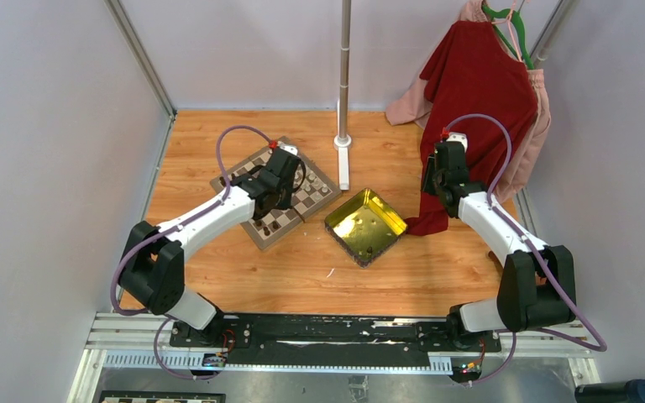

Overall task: Set up the chess pieces on the board
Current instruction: Place the chess piece on the chessboard.

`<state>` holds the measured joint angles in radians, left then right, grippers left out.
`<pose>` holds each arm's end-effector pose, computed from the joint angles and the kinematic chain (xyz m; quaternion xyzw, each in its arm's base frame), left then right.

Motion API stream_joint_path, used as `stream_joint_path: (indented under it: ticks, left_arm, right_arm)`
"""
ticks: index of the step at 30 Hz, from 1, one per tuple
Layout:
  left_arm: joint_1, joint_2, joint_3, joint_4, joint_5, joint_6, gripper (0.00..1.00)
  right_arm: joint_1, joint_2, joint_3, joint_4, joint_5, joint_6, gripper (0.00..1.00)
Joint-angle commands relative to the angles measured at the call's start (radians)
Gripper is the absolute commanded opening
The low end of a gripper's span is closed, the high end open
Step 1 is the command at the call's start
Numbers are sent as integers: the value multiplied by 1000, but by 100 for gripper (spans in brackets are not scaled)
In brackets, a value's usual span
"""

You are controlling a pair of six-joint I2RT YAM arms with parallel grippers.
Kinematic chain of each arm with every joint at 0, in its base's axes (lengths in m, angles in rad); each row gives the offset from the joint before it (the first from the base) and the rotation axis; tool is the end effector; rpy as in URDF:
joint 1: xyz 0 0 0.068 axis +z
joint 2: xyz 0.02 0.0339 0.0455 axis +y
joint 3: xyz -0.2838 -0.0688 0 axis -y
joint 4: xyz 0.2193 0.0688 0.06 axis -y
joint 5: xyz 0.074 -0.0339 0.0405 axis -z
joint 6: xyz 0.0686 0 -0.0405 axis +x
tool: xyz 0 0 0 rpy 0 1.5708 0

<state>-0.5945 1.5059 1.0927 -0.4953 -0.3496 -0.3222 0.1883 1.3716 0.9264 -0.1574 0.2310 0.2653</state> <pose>0.2714 -0.1551 0.2544 0.0704 0.9303 0.0058 0.3599 0.3012 0.0414 0.2716 0.0874 0.8765 0.0046 0.4734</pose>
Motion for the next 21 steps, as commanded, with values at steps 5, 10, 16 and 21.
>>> stream_joint_path:
  ticks: [5,10,16,21]
  left_arm:
    - [84,-21,-45,27,-26,-103,0]
    - [122,-15,-58,31,-20,-130,0]
    - [164,-3,-67,33,-6,-154,0]
    - [184,6,-82,34,-1,-168,0]
  right_arm:
    - [-14,-3,26,-14,-8,10,41]
    - [-13,7,29,-14,-11,8,41]
    - [-13,17,30,-14,-13,7,41]
    - [-13,24,32,-14,-13,4,41]
